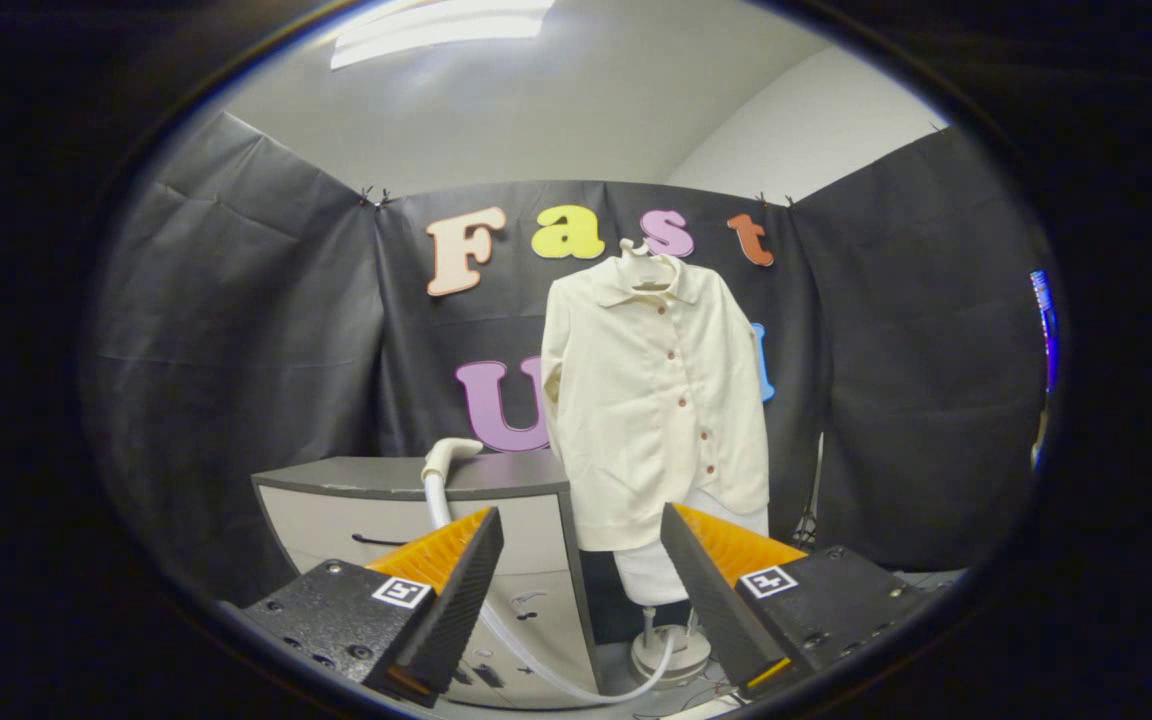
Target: Iron the clothes twice with a garment steamer, once on the left side and once on the right side.
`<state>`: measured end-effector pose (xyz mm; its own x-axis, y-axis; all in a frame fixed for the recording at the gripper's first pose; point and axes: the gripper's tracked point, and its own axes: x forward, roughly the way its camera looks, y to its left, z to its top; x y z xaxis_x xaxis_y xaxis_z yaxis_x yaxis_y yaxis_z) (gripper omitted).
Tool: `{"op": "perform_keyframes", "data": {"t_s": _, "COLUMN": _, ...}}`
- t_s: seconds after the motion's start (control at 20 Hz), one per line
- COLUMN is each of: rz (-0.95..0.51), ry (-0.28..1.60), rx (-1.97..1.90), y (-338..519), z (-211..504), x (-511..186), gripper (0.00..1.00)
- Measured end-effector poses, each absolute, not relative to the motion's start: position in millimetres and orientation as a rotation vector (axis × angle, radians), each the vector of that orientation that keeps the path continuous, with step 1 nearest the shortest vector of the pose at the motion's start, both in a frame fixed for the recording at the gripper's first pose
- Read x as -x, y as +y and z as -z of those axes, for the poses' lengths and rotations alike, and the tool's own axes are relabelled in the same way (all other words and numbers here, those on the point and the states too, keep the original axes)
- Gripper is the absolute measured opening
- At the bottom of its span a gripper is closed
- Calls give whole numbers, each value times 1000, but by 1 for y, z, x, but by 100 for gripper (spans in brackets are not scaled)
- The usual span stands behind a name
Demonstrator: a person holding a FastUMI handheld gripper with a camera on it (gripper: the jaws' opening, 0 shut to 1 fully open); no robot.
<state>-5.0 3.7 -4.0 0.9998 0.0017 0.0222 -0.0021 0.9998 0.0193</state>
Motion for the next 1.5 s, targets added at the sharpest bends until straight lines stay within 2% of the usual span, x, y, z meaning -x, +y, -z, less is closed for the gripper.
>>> {"op": "perform_keyframes", "data": {"t_s": 0.45, "rz": -8, "ry": -19, "rx": -29, "y": 16, "z": -3, "x": -22, "gripper": 96}}
{"op": "perform_keyframes", "data": {"t_s": 1.5, "rz": -193, "ry": 216, "rx": 8, "y": 158, "z": -10, "x": -213, "gripper": 97}}
